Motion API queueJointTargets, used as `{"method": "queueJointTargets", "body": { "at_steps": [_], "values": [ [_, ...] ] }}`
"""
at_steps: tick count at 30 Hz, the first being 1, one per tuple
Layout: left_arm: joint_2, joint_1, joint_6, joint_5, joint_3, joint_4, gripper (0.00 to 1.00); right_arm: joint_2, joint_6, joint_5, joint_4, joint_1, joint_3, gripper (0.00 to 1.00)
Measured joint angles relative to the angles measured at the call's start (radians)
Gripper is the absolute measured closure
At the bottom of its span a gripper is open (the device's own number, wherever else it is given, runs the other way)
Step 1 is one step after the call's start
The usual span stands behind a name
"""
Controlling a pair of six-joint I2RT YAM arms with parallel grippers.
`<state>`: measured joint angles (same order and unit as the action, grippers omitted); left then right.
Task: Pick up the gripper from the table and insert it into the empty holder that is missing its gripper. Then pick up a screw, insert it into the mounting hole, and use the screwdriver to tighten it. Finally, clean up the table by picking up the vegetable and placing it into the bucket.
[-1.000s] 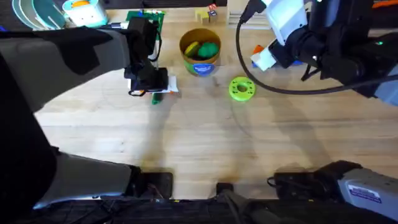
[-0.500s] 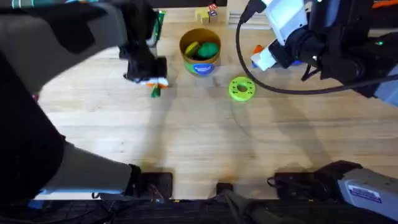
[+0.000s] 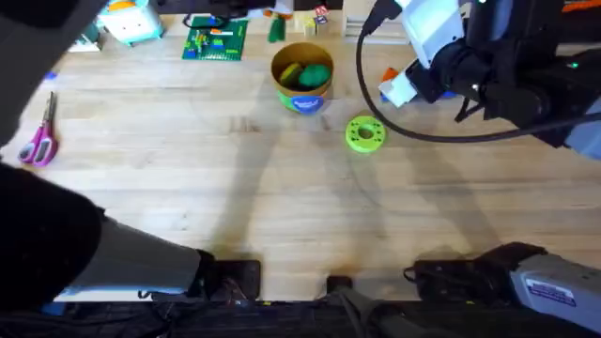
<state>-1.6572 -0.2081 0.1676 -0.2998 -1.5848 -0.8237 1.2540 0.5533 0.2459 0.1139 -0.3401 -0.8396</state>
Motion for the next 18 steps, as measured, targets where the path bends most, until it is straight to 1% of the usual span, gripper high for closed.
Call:
{"method": "queueJointTargets", "body": {
  "at_steps": [4,6,10,11,16,17,18],
  "values": [
    [-0.054,-0.040,-0.068,-0.020,0.000,-0.016,0.973,0.000,0.000,0.000,0.000,0.000,0.000,0.007],
    [-0.085,-0.042,-0.106,-0.022,0.000,-0.027,0.974,0.000,0.000,0.000,0.000,0.000,0.000,0.007],
    [-0.139,-0.037,-0.150,-0.022,0.000,-0.029,0.971,0.000,0.000,0.000,0.000,0.000,0.000,0.007],
    [-0.151,-0.036,-0.162,-0.022,0.000,-0.030,0.880,0.000,0.000,0.000,0.000,0.000,0.000,0.007],
    [-0.185,-0.036,-0.172,-0.022,0.000,-0.051,0.120,-0.002,0.000,0.000,0.000,-0.003,0.000,0.007],
    [-0.187,-0.036,-0.173,-0.022,0.000,-0.052,0.036,-0.007,0.000,0.000,0.006,-0.007,0.000,0.007],
    [-0.187,-0.036,-0.173,-0.022,0.000,-0.052,0.017,-0.017,0.000,0.000,0.012,-0.012,0.001,0.007]
  ]
}}
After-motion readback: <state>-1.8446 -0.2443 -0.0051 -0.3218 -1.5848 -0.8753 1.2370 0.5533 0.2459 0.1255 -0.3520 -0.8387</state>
